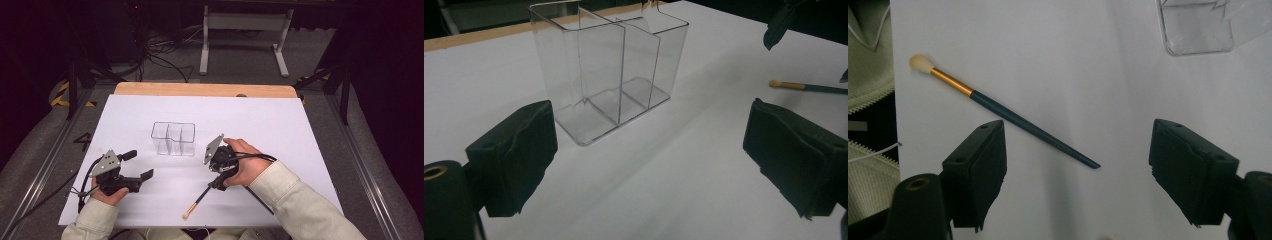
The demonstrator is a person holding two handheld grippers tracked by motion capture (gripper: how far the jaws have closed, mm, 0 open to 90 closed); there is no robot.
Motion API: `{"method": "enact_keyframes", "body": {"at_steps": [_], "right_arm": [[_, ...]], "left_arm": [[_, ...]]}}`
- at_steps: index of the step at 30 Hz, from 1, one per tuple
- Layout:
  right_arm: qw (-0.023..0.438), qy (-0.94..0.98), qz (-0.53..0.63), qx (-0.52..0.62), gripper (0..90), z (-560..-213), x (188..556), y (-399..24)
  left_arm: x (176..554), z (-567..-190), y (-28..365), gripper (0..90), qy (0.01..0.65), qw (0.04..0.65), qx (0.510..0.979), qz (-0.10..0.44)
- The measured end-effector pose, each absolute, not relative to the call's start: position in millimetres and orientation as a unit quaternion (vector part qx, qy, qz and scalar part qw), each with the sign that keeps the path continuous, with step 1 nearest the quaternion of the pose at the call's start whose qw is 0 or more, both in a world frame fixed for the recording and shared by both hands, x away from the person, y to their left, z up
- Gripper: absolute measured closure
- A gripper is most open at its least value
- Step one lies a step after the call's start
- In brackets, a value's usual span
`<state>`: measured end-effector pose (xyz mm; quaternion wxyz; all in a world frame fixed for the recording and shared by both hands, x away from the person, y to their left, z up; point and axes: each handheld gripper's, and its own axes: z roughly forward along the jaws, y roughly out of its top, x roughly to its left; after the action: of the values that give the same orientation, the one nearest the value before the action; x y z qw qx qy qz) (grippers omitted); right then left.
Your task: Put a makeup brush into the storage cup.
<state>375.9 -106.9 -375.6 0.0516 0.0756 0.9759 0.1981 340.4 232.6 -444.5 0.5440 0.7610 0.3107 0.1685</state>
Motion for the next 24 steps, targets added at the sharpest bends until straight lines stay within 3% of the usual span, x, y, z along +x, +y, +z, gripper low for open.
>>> {"method": "enact_keyframes", "body": {"at_steps": [24], "right_arm": [[0.015, 0.989, 0.141, 0.041, 28.0, -403.8, 383.3, -87.2]], "left_arm": [[335.3, -445.5, 237.9, 7.6, 0.321, 0.540, 0.760, 0.168]]}}
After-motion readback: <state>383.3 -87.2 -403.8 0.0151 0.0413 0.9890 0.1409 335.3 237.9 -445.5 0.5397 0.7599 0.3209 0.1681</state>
